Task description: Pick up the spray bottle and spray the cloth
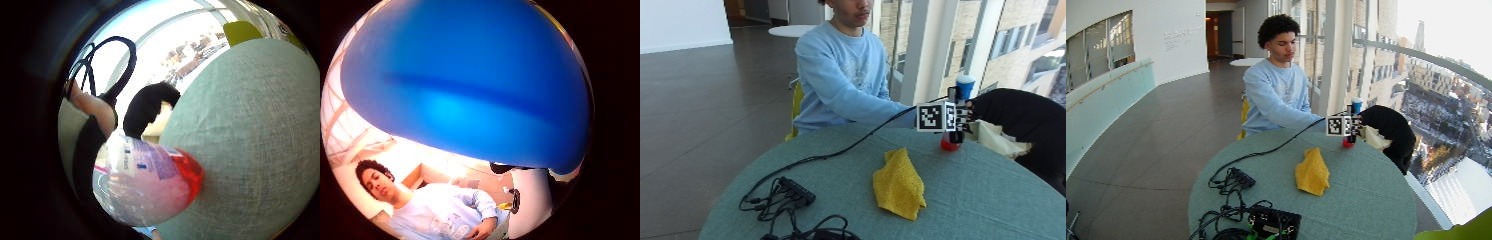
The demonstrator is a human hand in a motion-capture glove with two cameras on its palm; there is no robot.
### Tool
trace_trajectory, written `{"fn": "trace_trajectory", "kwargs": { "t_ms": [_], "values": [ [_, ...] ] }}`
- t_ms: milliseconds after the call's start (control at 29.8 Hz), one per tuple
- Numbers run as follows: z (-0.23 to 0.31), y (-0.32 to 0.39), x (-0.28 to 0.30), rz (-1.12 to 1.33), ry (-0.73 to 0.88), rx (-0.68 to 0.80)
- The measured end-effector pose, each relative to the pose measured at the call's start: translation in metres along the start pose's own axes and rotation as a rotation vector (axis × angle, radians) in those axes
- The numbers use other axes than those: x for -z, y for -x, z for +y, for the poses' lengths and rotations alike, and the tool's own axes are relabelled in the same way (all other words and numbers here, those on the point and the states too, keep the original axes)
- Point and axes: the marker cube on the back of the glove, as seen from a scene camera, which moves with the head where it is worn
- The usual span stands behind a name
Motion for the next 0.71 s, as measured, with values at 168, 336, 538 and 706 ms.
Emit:
{"fn": "trace_trajectory", "kwargs": {
  "t_ms": [168,336,538,706],
  "values": [
    [0.001,-0.002,-0.001,-0.002,0.002,0.002],
    [0.002,-0.003,-0.001,0.009,0.012,-0.006],
    [0.014,-0.006,0.015,0.061,0.044,-0.035],
    [0.034,-0.002,0.056,0.15,0.039,-0.038]
  ]
}}
